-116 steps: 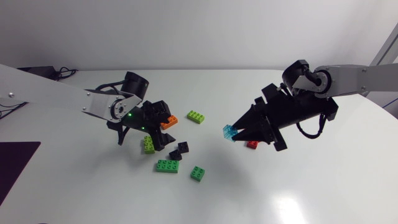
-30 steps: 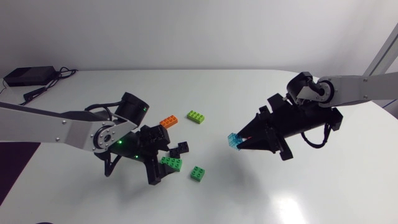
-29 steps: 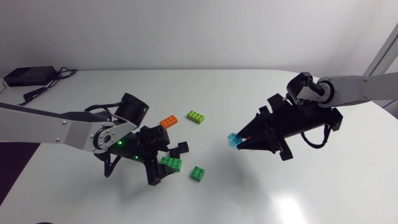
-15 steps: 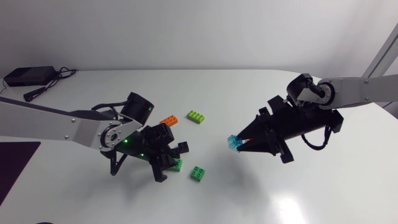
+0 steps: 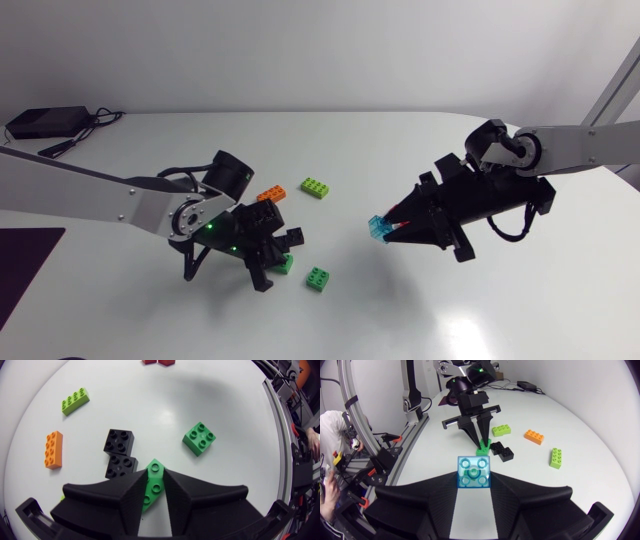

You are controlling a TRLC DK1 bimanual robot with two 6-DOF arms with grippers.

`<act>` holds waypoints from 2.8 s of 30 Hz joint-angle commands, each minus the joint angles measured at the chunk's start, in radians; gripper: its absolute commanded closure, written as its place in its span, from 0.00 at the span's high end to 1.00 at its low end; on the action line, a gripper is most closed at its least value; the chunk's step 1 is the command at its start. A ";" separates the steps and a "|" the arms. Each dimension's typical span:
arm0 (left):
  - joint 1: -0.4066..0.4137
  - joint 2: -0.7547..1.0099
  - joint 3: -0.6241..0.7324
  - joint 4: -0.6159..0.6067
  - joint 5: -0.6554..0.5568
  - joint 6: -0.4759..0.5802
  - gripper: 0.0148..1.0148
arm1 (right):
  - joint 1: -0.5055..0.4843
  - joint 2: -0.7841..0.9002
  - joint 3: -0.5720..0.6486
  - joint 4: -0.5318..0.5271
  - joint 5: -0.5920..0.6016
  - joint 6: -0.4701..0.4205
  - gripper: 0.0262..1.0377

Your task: Separate the duplo bricks

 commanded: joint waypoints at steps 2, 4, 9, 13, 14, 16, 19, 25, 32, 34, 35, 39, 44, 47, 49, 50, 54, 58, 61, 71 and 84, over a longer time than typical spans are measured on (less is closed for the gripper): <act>0.013 0.036 0.008 -0.004 -0.008 -0.014 0.21 | -0.008 0.023 -0.018 -0.009 -0.010 -0.038 0.24; 0.011 0.027 -0.006 -0.004 -0.006 -0.016 0.21 | -0.010 0.023 -0.019 -0.011 -0.009 -0.040 0.24; 0.008 -0.016 -0.049 -0.013 -0.006 -0.022 0.21 | -0.016 0.022 -0.024 -0.014 -0.009 -0.044 0.24; 0.006 -0.063 -0.076 -0.044 -0.003 -0.029 0.21 | -0.016 0.017 -0.032 -0.014 -0.010 -0.049 0.24; 0.002 -0.077 -0.084 -0.053 -0.003 -0.036 0.21 | -0.016 0.017 -0.033 -0.014 -0.010 -0.049 0.24; -0.009 -0.103 -0.102 -0.063 0.000 -0.049 0.21 | -0.014 0.014 -0.036 -0.014 -0.012 -0.049 0.24; -0.027 -0.140 -0.128 -0.075 0.018 -0.072 0.21 | -0.014 0.011 -0.042 -0.009 -0.012 -0.049 0.24; -0.058 -0.166 -0.135 -0.082 0.067 -0.109 0.21 | -0.008 0.005 -0.055 -0.008 -0.012 -0.051 0.24; -0.033 -0.191 -0.090 -0.093 0.069 -0.131 0.24 | -0.010 0.017 -0.045 0.015 -0.007 -0.031 0.24; -0.004 -0.191 -0.067 -0.093 0.069 -0.131 0.39 | -0.001 0.042 -0.036 0.047 0.005 0.002 0.24; 0.006 -0.191 -0.058 -0.093 0.069 -0.131 0.47 | 0.009 0.057 -0.030 0.067 0.016 0.020 0.24; 0.034 -0.191 -0.038 -0.084 0.069 -0.129 0.65 | 0.064 0.135 0.002 0.192 0.085 0.134 0.24; 0.076 -0.205 -0.018 -0.064 0.069 -0.149 0.78 | 0.136 0.213 0.059 0.279 0.180 0.241 0.24; 0.091 -0.215 -0.023 -0.052 0.064 -0.155 0.85 | 0.179 0.236 0.099 0.280 0.247 0.269 0.24; 0.102 -0.225 -0.027 -0.040 0.060 -0.161 0.90 | 0.202 0.244 0.125 0.280 0.287 0.287 0.24; 0.105 -0.232 -0.027 -0.040 0.055 -0.161 0.92 | 0.217 0.256 0.149 0.274 0.327 0.299 0.24; 0.120 -0.255 -0.036 -0.032 0.040 -0.163 0.96 | 0.253 0.313 0.232 0.227 0.434 0.302 0.24; 0.135 -0.278 -0.052 -0.021 0.032 -0.171 0.96 | 0.260 0.368 0.295 0.198 0.497 0.302 0.24; 0.149 -0.294 -0.065 -0.020 0.032 -0.171 0.96 | 0.262 0.394 0.317 0.193 0.525 0.302 0.24; 0.160 -0.344 -0.095 -0.017 0.005 -0.169 0.96 | 0.273 0.420 0.335 0.192 0.589 0.315 0.24; 0.154 -0.389 -0.136 0.013 -0.057 -0.175 0.96 | 0.296 0.399 0.272 0.247 0.655 0.348 0.54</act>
